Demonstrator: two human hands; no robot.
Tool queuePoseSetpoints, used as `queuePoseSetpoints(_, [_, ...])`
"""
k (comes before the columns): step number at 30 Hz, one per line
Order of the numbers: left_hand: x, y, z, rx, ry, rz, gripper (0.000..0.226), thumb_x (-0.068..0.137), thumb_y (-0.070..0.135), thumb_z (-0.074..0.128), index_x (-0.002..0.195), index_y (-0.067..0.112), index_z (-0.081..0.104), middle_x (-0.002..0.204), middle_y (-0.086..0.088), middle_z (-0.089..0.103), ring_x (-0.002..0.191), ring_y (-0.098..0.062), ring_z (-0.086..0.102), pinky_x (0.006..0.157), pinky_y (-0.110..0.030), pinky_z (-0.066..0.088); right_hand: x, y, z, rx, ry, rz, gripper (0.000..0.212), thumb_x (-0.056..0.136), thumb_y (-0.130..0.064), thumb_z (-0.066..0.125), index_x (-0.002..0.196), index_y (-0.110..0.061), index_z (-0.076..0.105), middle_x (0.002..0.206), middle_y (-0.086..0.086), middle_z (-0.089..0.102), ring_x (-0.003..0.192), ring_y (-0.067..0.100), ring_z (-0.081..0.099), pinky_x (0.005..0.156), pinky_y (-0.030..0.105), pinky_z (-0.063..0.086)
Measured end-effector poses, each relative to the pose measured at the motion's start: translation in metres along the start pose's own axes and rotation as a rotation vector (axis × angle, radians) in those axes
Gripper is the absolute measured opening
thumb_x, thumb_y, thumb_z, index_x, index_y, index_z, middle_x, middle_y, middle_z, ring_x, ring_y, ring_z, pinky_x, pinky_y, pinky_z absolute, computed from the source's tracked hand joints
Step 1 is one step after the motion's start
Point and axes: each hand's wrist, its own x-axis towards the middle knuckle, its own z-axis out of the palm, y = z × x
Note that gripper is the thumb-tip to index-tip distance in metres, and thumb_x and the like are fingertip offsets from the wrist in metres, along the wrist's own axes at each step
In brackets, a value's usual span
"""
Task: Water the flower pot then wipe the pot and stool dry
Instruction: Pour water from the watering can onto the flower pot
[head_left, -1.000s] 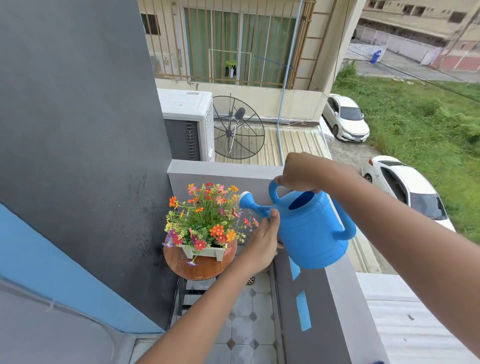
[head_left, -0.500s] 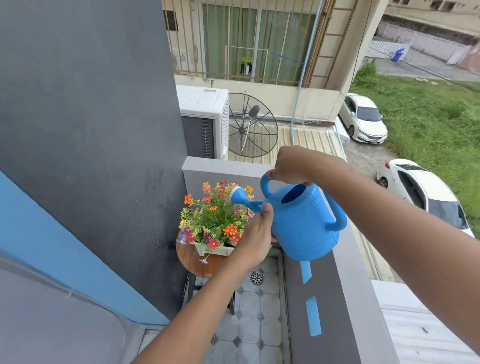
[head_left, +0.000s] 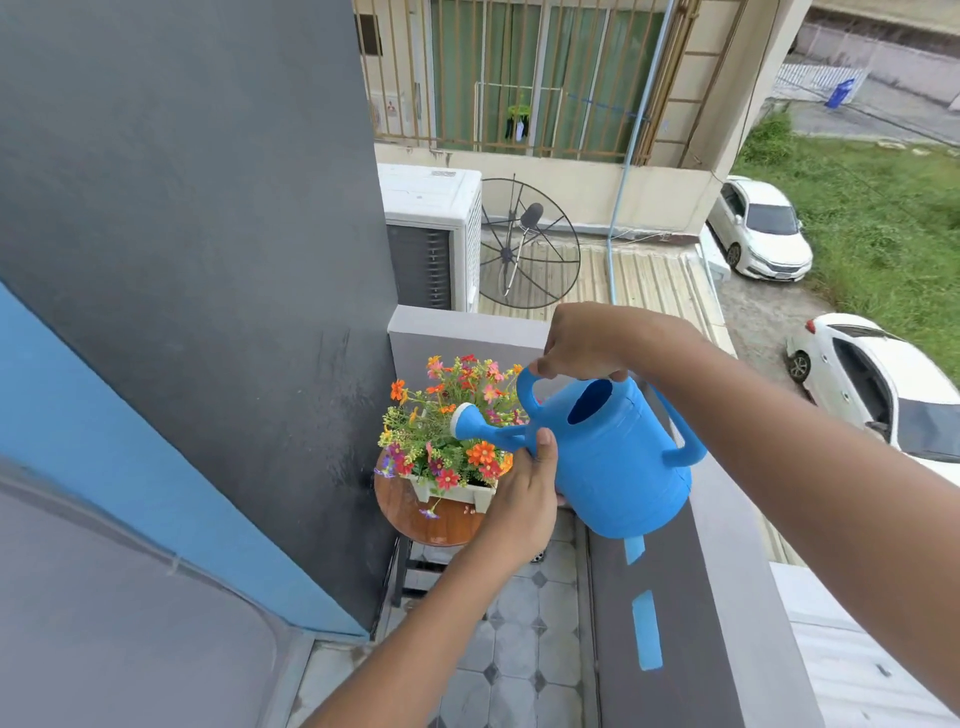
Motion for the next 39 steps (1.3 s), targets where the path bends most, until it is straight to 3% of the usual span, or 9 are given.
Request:
queuePoseSetpoints(5, [0.014, 0.006, 0.004, 0.041, 0.007, 0.029, 0.079, 0.076, 0.089, 0.01, 0.13, 0.039, 0.041, 0.113, -0.01, 0.062, 0.103, -0.032, 0.064, 0.091, -0.057, 0.05, -0.006, 0.021, 0.006, 0.115, 0.093, 0.076, 0.044, 0.098, -0.038, 0.053, 0.067, -0.01, 0.041, 0.052, 0.008, 0.048, 0.037, 0.024, 0.048, 0.045, 0.026, 0.038])
queuePoseSetpoints(11, [0.043, 0.011, 0.008, 0.069, -0.053, 0.018, 0.077, 0.083, 0.082, 0.019, 0.134, 0.032, 0.047, 0.127, 0.002, 0.059, 0.113, -0.018, 0.057, 0.1, -0.047, 0.044, -0.004, 0.063, 0.03, 0.348, 0.08, 0.201, 0.052, 0.101, -0.041, 0.045, 0.102, 0.007, 0.065, 0.067, 0.019, 0.061, 0.047, 0.029, 0.054, 0.054, 0.031, 0.045])
queuePoseSetpoints(17, [0.059, 0.004, 0.029, 0.142, -0.107, 0.058, 0.052, 0.092, 0.066, 0.026, 0.132, 0.04, 0.046, 0.125, 0.006, 0.058, 0.117, -0.018, 0.054, 0.1, -0.046, 0.043, -0.029, 0.106, 0.093, 1.098, 0.114, 0.31, 0.037, 0.101, -0.034, 0.047, 0.107, 0.001, 0.059, 0.068, 0.01, 0.045, 0.049, 0.021, 0.041, 0.046, 0.029, 0.035])
queuePoseSetpoints(22, [0.061, 0.0, 0.072, 0.293, -0.145, 0.094, 0.043, 0.102, 0.048, 0.028, 0.132, 0.029, 0.051, 0.117, 0.007, 0.057, 0.111, -0.018, 0.052, 0.082, -0.032, 0.035, -0.076, 0.115, 0.146, 1.652, 0.306, 0.409, 0.023, 0.104, -0.03, 0.045, 0.092, -0.011, 0.046, 0.067, 0.004, 0.037, 0.047, 0.014, 0.037, 0.043, 0.025, 0.031])
queuePoseSetpoints(24, [0.063, -0.005, 0.097, 0.32, -0.224, 0.076, 0.046, 0.098, 0.055, 0.031, 0.128, 0.026, 0.05, 0.122, 0.004, 0.057, 0.113, -0.019, 0.052, 0.081, -0.033, 0.039, -0.09, 0.122, 0.165, 1.8, 0.423, 0.483, 0.023, 0.104, -0.033, 0.044, 0.095, -0.012, 0.045, 0.066, 0.003, 0.038, 0.046, 0.014, 0.038, 0.042, 0.025, 0.033])
queuePoseSetpoints(27, [0.061, -0.017, 0.133, 0.34, -0.396, 0.075, 0.061, 0.088, 0.071, 0.033, 0.132, 0.031, 0.048, 0.13, 0.004, 0.057, 0.12, -0.016, 0.052, 0.095, -0.034, 0.041, -0.109, 0.134, 0.188, 1.881, 0.626, 0.616, 0.032, 0.102, -0.044, 0.042, 0.094, -0.013, 0.046, 0.059, 0.0, 0.038, 0.044, 0.013, 0.04, 0.04, 0.025, 0.036])
queuePoseSetpoints(30, [0.054, -0.021, 0.17, 0.355, -0.544, 0.095, 0.049, 0.093, 0.063, 0.038, 0.124, 0.03, 0.055, 0.117, 0.01, 0.063, 0.11, -0.008, 0.058, 0.083, -0.022, 0.042, -0.129, 0.151, 0.207, 1.862, 0.818, 0.771, 0.035, 0.102, -0.045, 0.038, 0.09, -0.013, 0.046, 0.05, -0.003, 0.04, 0.045, 0.014, 0.043, 0.045, 0.029, 0.039])
queuePoseSetpoints(34, [0.049, -0.031, 0.213, 0.344, -0.655, 0.13, 0.042, 0.094, 0.055, 0.049, 0.122, 0.024, 0.057, 0.109, 0.01, 0.067, 0.094, -0.002, 0.066, 0.07, -0.009, 0.044, -0.15, 0.17, 0.233, 1.897, 0.999, 0.948, 0.032, 0.096, -0.043, 0.047, 0.085, -0.014, 0.049, 0.065, 0.005, 0.05, 0.06, 0.02, 0.053, 0.063, 0.037, 0.046])
queuePoseSetpoints(39, [0.061, -0.052, 0.245, 0.425, -0.747, 0.137, 0.042, 0.092, 0.058, 0.05, 0.122, 0.029, 0.056, 0.114, 0.008, 0.067, 0.098, -0.013, 0.067, 0.079, -0.027, 0.052, -0.162, 0.183, 0.256, 1.894, 0.985, 1.003, 0.037, 0.097, -0.045, 0.054, 0.095, -0.008, 0.055, 0.075, 0.006, 0.061, 0.063, 0.018, 0.064, 0.064, 0.039, 0.06])
